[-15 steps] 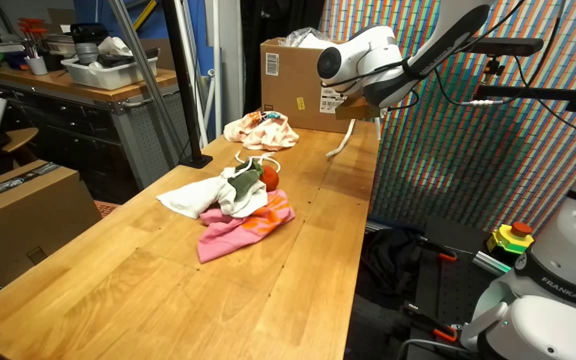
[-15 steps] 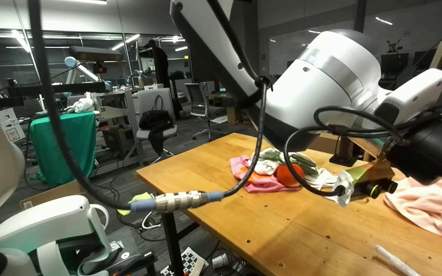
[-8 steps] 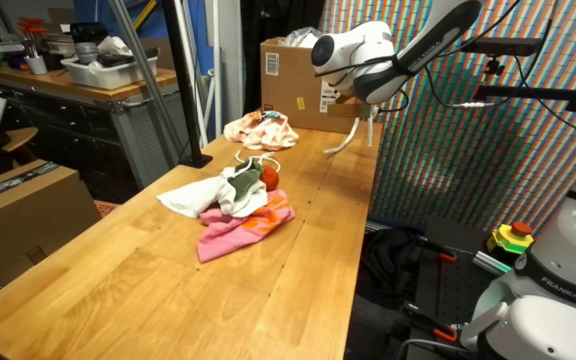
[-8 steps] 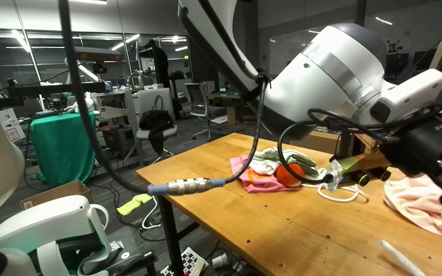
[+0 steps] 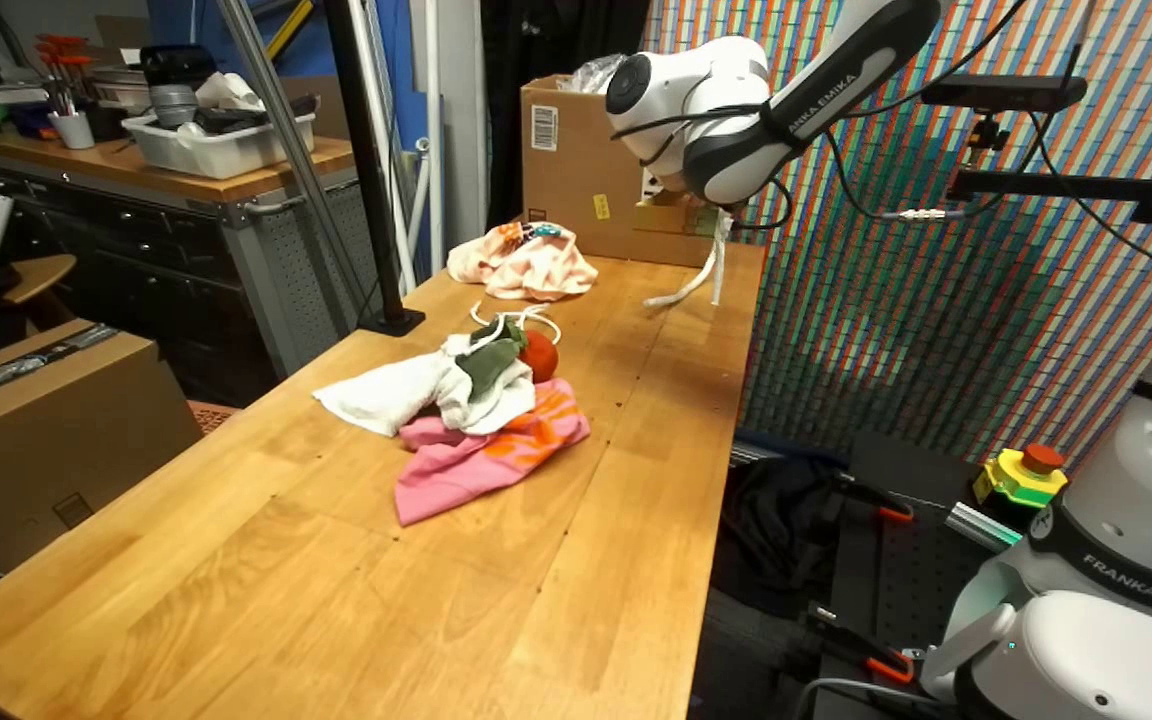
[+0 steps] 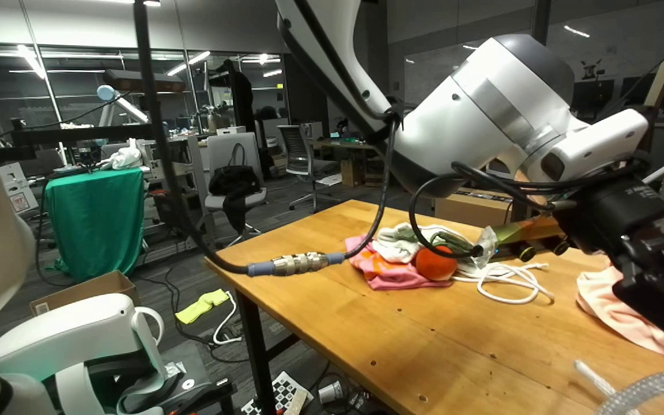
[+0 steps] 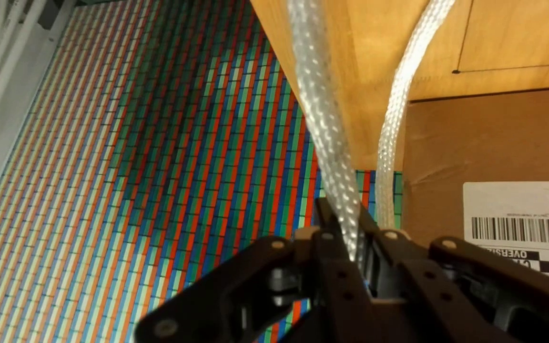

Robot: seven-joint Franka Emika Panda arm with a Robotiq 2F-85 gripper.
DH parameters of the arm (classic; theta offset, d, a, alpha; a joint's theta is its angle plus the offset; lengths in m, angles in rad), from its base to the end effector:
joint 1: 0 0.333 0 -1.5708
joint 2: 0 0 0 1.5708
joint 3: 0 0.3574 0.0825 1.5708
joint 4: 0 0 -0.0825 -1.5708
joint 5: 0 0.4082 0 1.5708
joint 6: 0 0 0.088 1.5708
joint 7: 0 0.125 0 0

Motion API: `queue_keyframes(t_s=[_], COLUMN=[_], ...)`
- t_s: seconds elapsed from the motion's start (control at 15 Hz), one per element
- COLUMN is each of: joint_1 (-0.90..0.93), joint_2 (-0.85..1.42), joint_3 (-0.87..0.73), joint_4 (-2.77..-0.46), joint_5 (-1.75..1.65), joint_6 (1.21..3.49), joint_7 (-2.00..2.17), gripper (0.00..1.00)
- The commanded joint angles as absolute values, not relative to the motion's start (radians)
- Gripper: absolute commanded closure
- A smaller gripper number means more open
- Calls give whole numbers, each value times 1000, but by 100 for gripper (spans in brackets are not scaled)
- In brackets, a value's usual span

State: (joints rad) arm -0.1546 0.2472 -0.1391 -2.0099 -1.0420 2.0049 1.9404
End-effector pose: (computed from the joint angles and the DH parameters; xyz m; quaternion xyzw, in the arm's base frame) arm 0.5693 -0.2377 0.3544 0.6110 -0.6508 0.2444 0.3788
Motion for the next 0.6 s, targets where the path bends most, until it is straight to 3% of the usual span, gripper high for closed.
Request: queue_keyframes(t_s=[0.0,0.07,0.2,0.53], joint_1=[-140,-136,-130,-123], joint_2=[265,270,277,279], joint_3=[-137,-136,-134,-130], joint_4=[-1975,-1969,-1965,-1977], joint_5=[-991,-984,-967,-963], joint_6=[2009,2008,2009,2029], joint_7=[1945,1937,1926,1905], gripper=[92,91,63,26])
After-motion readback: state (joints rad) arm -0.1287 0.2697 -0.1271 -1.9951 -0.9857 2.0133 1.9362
